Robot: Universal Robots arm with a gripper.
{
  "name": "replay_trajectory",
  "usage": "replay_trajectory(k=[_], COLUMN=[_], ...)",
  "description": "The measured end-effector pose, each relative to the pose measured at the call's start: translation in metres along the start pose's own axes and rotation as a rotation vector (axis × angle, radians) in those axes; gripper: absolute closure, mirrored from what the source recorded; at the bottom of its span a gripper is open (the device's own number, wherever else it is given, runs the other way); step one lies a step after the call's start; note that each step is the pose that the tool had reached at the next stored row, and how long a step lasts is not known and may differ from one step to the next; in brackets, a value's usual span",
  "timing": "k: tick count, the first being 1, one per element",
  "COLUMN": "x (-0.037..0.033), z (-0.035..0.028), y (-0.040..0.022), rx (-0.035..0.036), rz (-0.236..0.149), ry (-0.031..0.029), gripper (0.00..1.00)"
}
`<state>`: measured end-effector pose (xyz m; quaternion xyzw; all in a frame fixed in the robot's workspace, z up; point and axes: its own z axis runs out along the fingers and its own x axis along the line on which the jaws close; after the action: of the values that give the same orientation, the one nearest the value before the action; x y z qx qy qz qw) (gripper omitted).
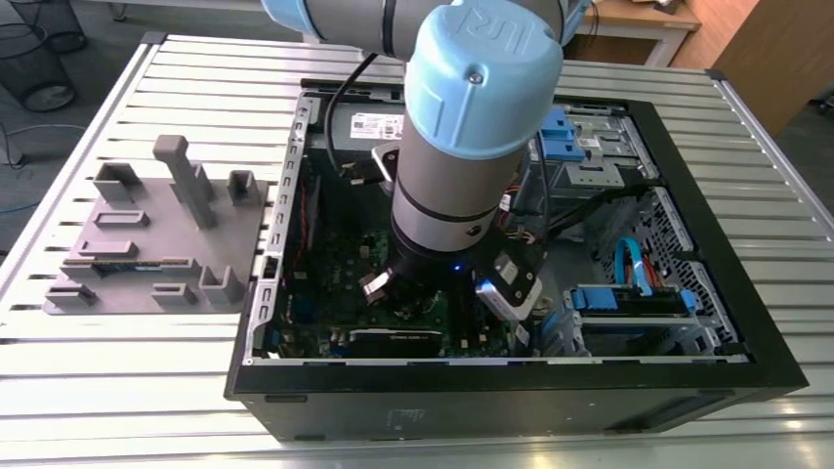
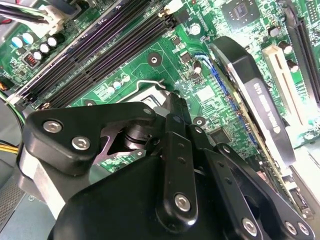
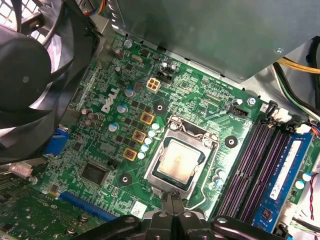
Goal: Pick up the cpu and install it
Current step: 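Close the cpu cover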
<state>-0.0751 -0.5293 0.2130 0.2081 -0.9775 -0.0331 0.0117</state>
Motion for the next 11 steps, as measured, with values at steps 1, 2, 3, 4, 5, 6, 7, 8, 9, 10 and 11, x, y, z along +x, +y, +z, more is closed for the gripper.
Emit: replay_trajectory(k=[1,2,3,4,5,6,7,8,9,10,11], x=[0.0000,0.0000,-0.0001,-0.0005,-0.0007,-0.0008,-0.0008,-0.0009,-0.0010,-0.0010,-0.0010], z=[0.0000,0.0002,0.0004,0.0006,0.0011,0.0018,0.0026,0.0035,0.0042,0.0048,0.0053], y=[0.0000,0.0000,-0.0005,-0.0008,-0.0009,-0.0010,-0.0011,-0.0012,-0.0013,-0.0014,-0.0014], rx=[0.0002,0.0001,0.0000,0.0006,0.0017,0.0034,0.0052,0.0072,0.0095,0.0110,0.0115], rz=[0.000,0.000,0.000,0.001,0.003,0.007,0.010,0.012,0.014,0.016,0.017], ry=[0.0001,0.0001,0.0000,0.0005,0.0009,0.0015,0.0021,0.0029,0.0038,0.0044,0.0045], gripper=[0.89,0.89,0.89,0.89,0.89,0.89,0.89,0.89,0.89,0.89,0.89])
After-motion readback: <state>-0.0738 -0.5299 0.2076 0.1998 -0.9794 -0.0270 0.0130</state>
